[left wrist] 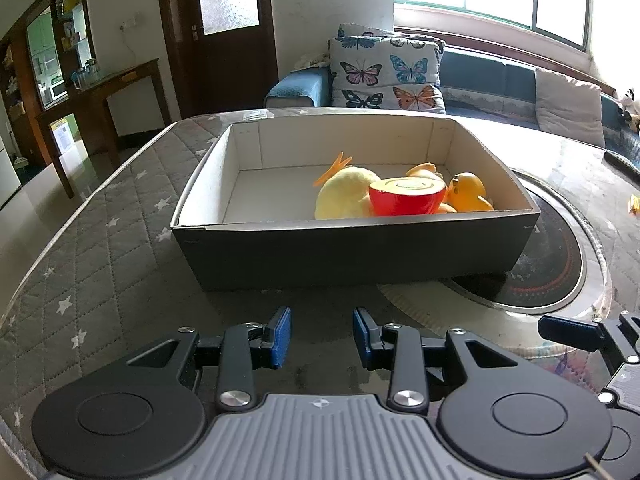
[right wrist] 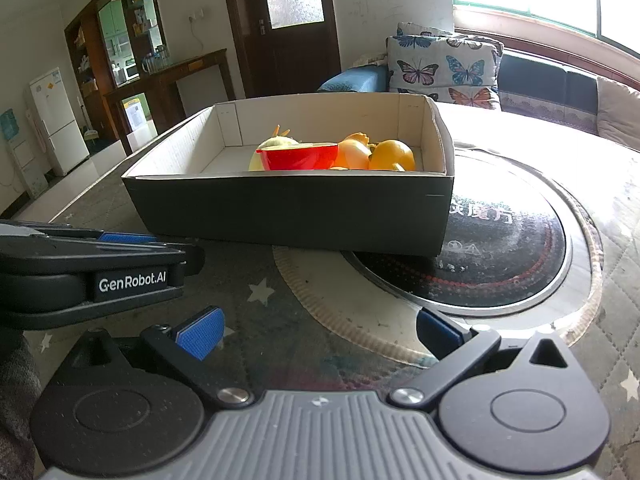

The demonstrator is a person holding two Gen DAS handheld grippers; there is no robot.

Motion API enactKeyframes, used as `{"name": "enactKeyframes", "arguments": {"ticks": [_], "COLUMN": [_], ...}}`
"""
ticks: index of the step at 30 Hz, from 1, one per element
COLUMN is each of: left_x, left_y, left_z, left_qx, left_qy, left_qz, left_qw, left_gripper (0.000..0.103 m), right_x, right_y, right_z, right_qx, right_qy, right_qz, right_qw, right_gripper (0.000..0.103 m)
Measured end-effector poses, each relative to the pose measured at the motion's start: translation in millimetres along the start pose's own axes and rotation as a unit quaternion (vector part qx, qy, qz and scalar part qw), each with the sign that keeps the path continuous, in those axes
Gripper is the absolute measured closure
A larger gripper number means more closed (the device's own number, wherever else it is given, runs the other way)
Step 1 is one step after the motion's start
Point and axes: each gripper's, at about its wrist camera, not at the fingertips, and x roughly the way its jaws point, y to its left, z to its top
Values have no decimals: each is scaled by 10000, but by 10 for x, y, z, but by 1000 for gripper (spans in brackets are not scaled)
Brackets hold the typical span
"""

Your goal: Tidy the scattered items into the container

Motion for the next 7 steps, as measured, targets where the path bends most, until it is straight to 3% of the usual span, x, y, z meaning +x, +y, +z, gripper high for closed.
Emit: {"name": "enactKeyframes", "arguments": {"ticks": [7], "left_x": [6], "left_y": [14], "left_z": [25], "left_qx": [-4], "left_qy": [-75], "left_qz": [8], "left_qw": [10000], "left_gripper": [67], "right_x": [11], "right_y": [0], "right_z": [-1], "right_qx": [-2], "right_qy": [-1], "right_qz": [-4], "right_qw": [10000], "right_gripper": [0]}}
